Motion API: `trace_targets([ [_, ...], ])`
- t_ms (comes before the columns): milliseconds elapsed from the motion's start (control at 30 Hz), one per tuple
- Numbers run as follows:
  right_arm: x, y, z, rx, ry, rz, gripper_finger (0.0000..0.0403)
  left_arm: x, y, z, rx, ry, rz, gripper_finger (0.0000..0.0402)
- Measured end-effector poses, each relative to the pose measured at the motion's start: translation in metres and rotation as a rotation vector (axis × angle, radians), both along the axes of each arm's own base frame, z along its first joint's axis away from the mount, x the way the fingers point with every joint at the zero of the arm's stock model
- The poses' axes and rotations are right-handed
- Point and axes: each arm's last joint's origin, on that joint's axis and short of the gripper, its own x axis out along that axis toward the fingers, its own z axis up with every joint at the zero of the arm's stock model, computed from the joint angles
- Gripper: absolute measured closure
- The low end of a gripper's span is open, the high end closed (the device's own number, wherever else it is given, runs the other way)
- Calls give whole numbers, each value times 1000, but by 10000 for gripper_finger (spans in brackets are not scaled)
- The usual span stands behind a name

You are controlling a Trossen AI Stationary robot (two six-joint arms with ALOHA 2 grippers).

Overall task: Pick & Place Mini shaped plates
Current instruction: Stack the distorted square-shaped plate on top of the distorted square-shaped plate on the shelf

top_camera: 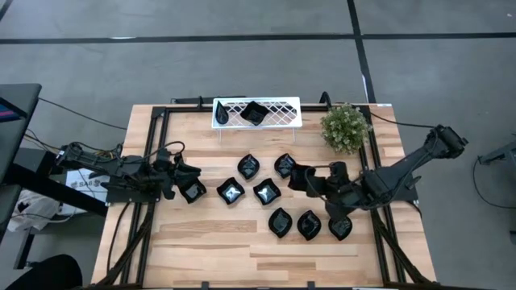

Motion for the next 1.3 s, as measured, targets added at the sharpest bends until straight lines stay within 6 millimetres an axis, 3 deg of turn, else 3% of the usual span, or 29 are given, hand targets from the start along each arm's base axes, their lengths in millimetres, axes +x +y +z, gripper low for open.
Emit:
trace_targets([
  [400,35,-24,22,-69,-214,24,402,0,0,0,-3,-1,1,314],
  [867,64,-103,55,-277,-419,36,402,0,0,0,-4,-4,1,314],
  [1167,69,-140,56,-293,-457,68,402,0,0,0,-5,-5,0,314],
  [1300,82,-150,50,-299,-493,95,402,0,0,1,-4,-6,1,314],
])
